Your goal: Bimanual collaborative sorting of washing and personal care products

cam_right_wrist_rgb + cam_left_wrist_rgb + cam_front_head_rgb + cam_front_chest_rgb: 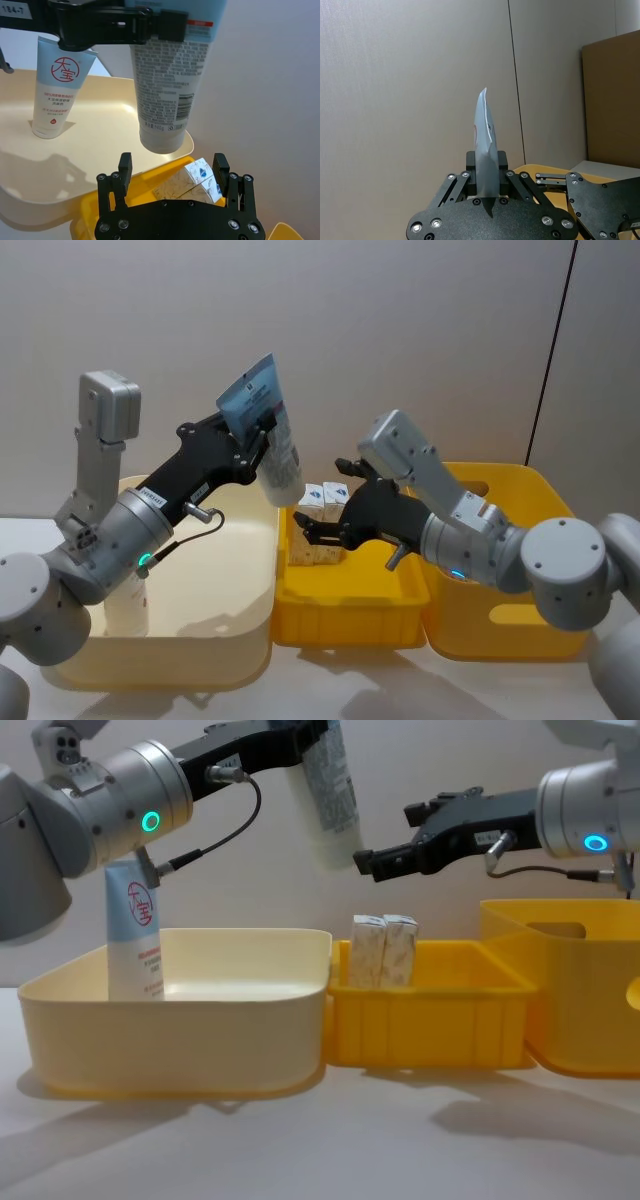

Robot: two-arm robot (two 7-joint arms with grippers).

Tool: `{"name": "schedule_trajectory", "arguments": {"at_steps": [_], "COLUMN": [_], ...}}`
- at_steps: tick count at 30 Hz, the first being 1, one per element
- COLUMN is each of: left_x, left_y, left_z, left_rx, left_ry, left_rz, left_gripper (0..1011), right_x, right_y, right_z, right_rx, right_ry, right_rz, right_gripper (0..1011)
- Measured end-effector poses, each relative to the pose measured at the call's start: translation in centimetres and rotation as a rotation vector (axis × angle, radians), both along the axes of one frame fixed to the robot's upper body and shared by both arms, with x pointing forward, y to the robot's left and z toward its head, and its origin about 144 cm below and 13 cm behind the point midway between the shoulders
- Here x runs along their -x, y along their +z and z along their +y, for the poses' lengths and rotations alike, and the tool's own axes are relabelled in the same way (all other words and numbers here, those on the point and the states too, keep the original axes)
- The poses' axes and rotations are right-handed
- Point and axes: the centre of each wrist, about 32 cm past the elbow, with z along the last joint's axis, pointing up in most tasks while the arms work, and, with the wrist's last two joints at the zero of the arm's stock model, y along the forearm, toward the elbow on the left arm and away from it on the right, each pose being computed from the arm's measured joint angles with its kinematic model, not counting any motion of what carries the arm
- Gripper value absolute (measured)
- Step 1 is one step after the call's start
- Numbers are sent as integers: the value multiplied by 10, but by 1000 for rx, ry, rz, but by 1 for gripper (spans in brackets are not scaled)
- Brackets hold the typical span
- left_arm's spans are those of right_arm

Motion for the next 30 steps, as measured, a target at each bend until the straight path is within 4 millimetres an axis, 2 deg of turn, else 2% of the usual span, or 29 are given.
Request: {"name": "schedule_trajectory", "arguments": {"at_steps": [18,30], "left_x": [4,8], "left_y": [-8,-11], "left_z": [-1,-4], "left_rx": [6,14], "left_ry": [-5,-15], "left_rz": [21,25], "left_gripper": [226,226], "right_x": [-10,-16], "right_y": [8,10], "right_z": [15,31], "right_rx": [22,24], "right_ry": [27,30], "right_rz": [-50,6], "right_gripper": [1001,1001]}}
